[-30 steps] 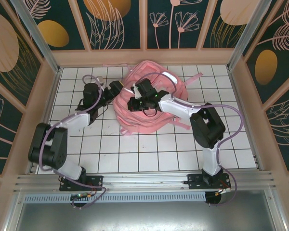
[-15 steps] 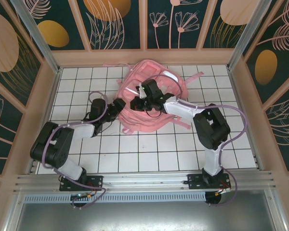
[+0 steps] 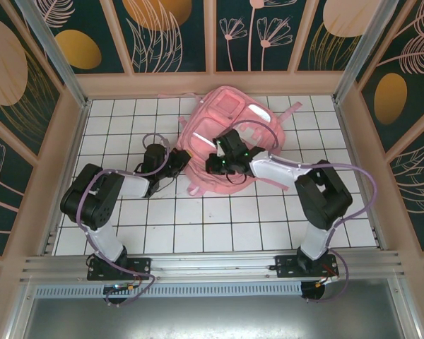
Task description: Pack the student bag
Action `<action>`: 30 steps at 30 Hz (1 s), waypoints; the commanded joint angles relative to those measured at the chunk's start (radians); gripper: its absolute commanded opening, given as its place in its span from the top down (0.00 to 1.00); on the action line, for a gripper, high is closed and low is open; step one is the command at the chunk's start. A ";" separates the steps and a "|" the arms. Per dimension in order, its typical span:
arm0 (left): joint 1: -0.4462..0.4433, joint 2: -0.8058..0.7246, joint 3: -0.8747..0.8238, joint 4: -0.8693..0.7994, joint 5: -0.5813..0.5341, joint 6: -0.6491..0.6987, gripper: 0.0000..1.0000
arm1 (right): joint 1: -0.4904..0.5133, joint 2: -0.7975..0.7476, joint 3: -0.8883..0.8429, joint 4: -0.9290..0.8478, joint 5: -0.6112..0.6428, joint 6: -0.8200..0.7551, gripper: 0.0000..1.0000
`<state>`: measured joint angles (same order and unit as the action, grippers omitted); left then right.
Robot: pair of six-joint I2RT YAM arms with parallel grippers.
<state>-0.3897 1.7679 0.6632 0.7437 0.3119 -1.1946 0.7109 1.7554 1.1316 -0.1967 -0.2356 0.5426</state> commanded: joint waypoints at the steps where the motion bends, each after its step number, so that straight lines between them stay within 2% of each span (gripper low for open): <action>1: 0.072 -0.028 0.035 0.068 -0.188 -0.014 1.00 | 0.008 -0.054 -0.082 -0.398 0.142 -0.023 1.00; 3: 0.071 -0.028 0.035 0.068 -0.177 -0.020 1.00 | 0.008 -0.059 -0.077 -0.418 0.145 -0.038 1.00; 5: 0.072 -0.032 0.027 0.072 -0.171 -0.026 1.00 | 0.007 -0.048 -0.051 -0.477 0.219 -0.060 1.00; 8: 0.079 -0.048 0.011 0.072 -0.170 -0.019 1.00 | -0.010 -0.004 -0.008 -0.632 0.457 -0.091 1.00; 10: 0.088 -0.047 0.010 0.066 -0.150 0.000 1.00 | -0.017 0.027 0.017 -0.726 0.677 -0.092 1.00; 13: 0.096 -0.083 0.016 0.036 -0.122 0.028 1.00 | -0.054 0.058 0.075 -0.773 0.909 -0.112 1.00; 17: 0.102 -0.105 0.018 -0.004 -0.092 0.063 1.00 | -0.158 0.042 0.140 -0.612 1.036 -0.245 1.00; 20: 0.105 -0.134 0.013 -0.048 -0.089 0.102 1.00 | -0.239 0.002 0.142 -0.338 1.088 -0.412 1.00; 21: 0.108 -0.143 0.012 -0.062 -0.088 0.113 1.00 | -0.250 -0.016 0.127 -0.224 1.059 -0.488 1.00; 23: 0.117 -0.154 0.009 -0.081 -0.083 0.125 1.00 | -0.279 -0.049 0.109 -0.073 0.897 -0.590 1.00; 25: 0.126 -0.157 0.014 -0.095 -0.066 0.136 1.00 | -0.317 -0.064 0.149 -0.080 0.634 -0.606 1.00; 27: 0.132 -0.153 0.033 -0.127 -0.056 0.152 1.00 | -0.335 -0.061 0.204 -0.141 0.444 -0.586 1.00; 28: 0.132 -0.149 0.042 -0.138 -0.053 0.159 0.93 | -0.336 -0.059 0.218 -0.160 0.357 -0.576 1.00; 30: 0.133 -0.145 0.059 -0.158 -0.049 0.165 0.68 | -0.334 -0.057 0.226 -0.181 0.200 -0.562 1.00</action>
<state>-0.3233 1.6520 0.7006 0.6434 0.3714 -1.0985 0.4683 1.7489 1.3106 -0.3386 0.0372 -0.0128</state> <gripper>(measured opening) 0.248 0.051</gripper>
